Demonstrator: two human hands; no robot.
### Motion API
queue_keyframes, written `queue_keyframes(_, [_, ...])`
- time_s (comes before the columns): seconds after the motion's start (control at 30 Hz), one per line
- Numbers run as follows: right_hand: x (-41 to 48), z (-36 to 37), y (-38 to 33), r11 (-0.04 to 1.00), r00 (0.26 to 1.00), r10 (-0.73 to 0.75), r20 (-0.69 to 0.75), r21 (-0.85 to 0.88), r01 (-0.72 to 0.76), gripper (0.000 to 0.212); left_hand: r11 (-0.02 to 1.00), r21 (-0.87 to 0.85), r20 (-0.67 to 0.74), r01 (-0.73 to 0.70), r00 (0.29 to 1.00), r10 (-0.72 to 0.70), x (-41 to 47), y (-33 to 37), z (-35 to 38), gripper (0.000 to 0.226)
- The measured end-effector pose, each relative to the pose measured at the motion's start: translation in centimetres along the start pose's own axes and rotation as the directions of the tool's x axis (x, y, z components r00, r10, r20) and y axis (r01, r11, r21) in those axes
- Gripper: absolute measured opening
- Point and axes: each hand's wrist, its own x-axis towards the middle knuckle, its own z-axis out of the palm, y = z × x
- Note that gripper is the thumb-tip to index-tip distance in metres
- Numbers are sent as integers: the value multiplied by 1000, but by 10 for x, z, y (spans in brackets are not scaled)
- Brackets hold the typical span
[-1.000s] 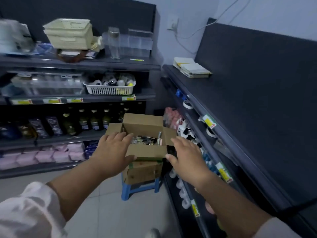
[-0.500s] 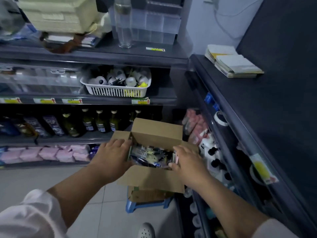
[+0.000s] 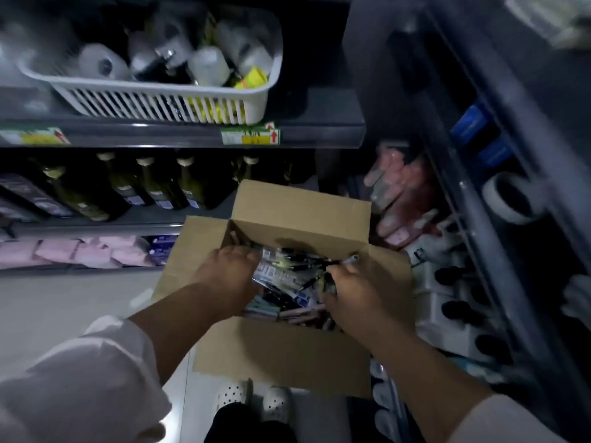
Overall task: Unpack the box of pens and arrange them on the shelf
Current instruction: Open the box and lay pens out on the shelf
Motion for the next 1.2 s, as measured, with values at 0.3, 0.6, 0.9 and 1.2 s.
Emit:
queue_keyframes(0.3, [87, 68, 17, 1000, 999, 3, 41, -17, -2, 50, 994, 51, 78, -101, 992, 97, 101, -22, 91, 66])
queue_keyframes(0.6, [127, 111, 39, 999, 997, 53, 47, -6, -53, 53, 980, 97, 156, -175, 975, 159, 165, -32, 142, 81])
queue_keyframes(0.9, [133, 126, 48, 991, 991, 127, 36, 33, -128, 55, 988, 90, 177, -128, 978, 110, 169, -29, 150, 82])
queue_keyframes(1.2, [126, 117, 42, 985, 988, 152, 1, 82, -151, 52, 994, -113, 326, -8, 944, 45, 153, -22, 155, 58])
